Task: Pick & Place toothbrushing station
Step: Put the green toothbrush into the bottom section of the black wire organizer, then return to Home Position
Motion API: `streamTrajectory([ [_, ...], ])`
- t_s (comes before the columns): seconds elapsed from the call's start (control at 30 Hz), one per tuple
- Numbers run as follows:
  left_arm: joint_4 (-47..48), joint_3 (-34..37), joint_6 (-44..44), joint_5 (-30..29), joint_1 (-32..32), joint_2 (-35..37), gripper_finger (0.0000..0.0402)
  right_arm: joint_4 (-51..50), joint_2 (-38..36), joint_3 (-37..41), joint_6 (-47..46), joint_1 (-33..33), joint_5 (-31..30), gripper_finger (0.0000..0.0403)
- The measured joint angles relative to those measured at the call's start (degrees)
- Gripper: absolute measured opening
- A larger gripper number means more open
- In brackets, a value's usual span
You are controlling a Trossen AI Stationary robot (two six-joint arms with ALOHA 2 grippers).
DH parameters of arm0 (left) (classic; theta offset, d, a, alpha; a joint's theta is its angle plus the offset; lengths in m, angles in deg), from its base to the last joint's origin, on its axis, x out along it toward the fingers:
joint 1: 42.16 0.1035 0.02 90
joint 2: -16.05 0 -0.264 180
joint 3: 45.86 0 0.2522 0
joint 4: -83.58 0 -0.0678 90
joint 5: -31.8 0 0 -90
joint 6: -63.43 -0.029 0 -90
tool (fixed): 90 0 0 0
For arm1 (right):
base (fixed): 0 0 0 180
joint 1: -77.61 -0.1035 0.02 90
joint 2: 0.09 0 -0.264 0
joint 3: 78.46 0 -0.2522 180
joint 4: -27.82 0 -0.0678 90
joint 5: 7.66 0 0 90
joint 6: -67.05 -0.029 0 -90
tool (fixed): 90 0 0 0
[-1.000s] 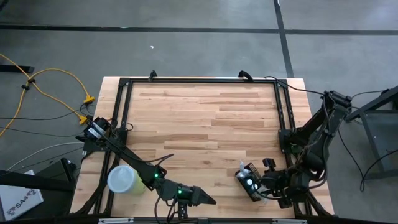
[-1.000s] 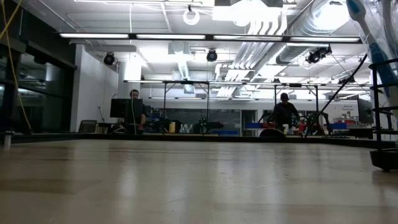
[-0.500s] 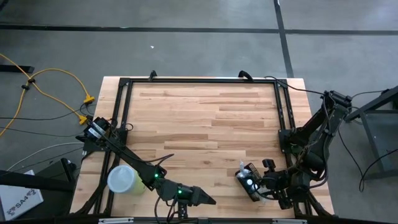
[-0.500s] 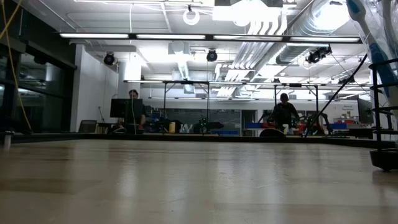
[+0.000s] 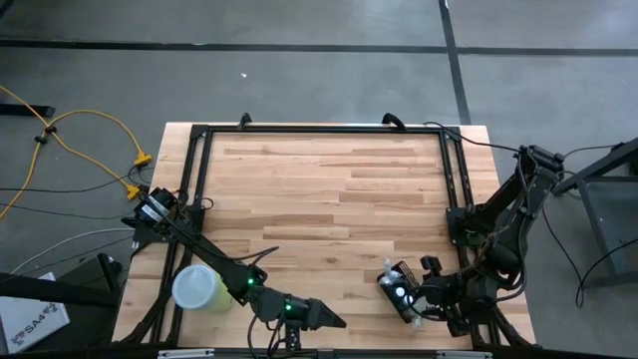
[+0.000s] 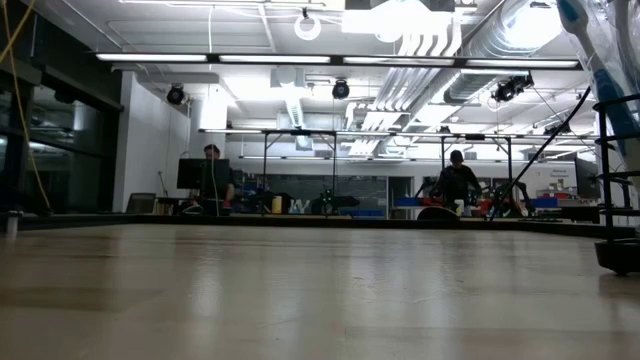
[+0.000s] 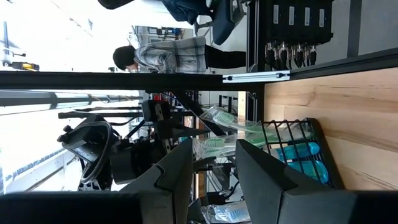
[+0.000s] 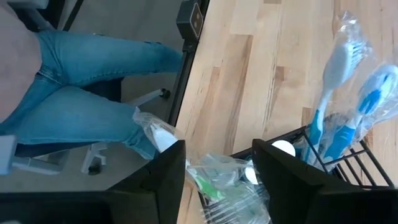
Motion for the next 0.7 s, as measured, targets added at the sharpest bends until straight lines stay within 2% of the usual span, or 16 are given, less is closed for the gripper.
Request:
streamTrajectory([
  [0.23,0.00,0.00,0.00,0.00,0.01,-0.01,0.0115,0.71,-0.72,0.01,0.02,0.00,0.17,0.0176],
  [0.47,0.00,0.00,0.00,0.00,0.02,0.00,0.0115,1.19,-4.76,0.02,0.06,0.00,-0.65,0.0176],
  [0.7,0.00,0.01,0.00,0.00,0.02,0.00,0.0115,4.72,-7.23,0.02,4.94,0.81,-1.56,0.0175],
])
